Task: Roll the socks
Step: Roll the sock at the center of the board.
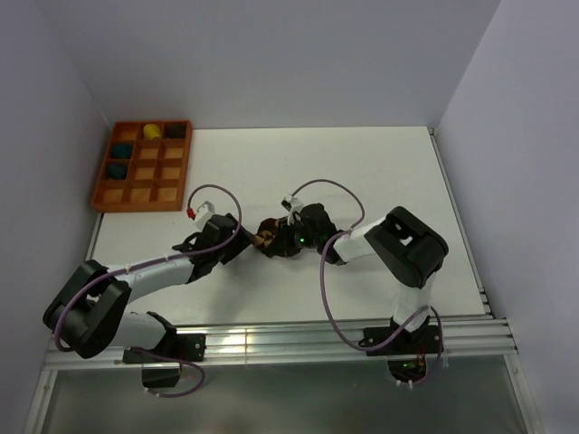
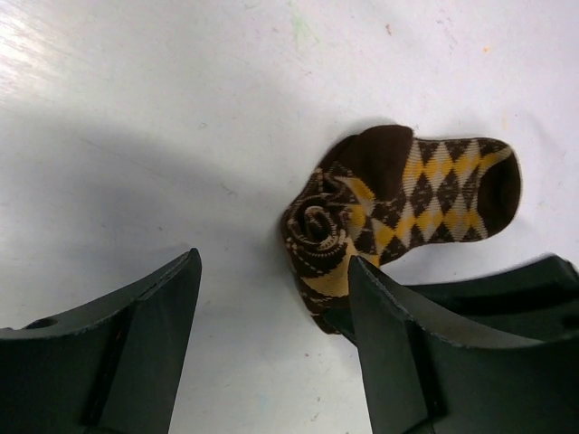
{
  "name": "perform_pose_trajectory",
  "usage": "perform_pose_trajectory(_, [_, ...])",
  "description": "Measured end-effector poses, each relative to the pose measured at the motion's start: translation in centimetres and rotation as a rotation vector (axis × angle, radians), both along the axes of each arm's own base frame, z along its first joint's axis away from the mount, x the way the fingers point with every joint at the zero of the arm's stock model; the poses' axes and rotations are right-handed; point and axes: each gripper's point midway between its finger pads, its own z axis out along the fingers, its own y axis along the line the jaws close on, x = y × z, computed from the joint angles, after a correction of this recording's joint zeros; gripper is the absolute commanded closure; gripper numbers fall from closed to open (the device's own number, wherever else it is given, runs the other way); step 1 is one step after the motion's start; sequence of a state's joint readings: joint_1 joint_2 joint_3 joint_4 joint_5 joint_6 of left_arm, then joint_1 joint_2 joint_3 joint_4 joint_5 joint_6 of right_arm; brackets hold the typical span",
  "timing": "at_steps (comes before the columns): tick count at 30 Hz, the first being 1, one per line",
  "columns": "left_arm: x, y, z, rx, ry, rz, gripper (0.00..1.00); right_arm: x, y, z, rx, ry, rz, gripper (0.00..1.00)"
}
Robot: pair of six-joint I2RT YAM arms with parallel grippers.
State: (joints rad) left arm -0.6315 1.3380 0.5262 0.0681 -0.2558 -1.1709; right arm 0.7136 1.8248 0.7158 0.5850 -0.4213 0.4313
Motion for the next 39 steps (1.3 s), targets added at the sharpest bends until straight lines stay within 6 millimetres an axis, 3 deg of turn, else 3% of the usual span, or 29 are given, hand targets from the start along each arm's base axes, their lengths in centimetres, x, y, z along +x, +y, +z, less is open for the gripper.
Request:
perform_pose_trajectory(5, [0.4,-1.0,0.5,-0.045,-0.025,-0.025,0.31,0.2,-0.3,-0.2,0.147,0.174,-0.004,1.0])
perform_pose_trajectory(12, [0.6,-1.9,0.0,-0.075,-0.027,-0.052,0.34,0.3,-0.7,-0.2,0.219,0.305,-0.026,1.0])
perform_pose_trajectory(26, [1.1,-3.1,-1.4,-0.099,-0.021,-0.075,0.42,0.4,-0.8,-0.2,0.265,0.422,-0.029,1.0])
perform_pose_trajectory(31, [1.4,-3.4,-1.7,-0.109,-0.02,-0.074,0.51,0.4,-0.8,-0.3,0.258,0.434,-0.029,1.0])
perform_pose_trajectory(34, [1.6,-3.7,-1.8,-0.116,-0.013,-0.07,0.64,0.4,-0.7,-0.4,0.253,0.436,-0.028,0.99])
perform_pose_trajectory(35, [1.7,-3.7,-1.8,-0.118,-0.013,-0.069,0.73,0.4,-0.7,-0.4,0.25,0.436,-0.027,0.96])
perform_pose_trajectory(39, [2.0,-3.9,-1.6,-0.119,-0.013,-0.067,0.9,0.5,-0.9,-0.3,0.237,0.417,-0.027,0.78])
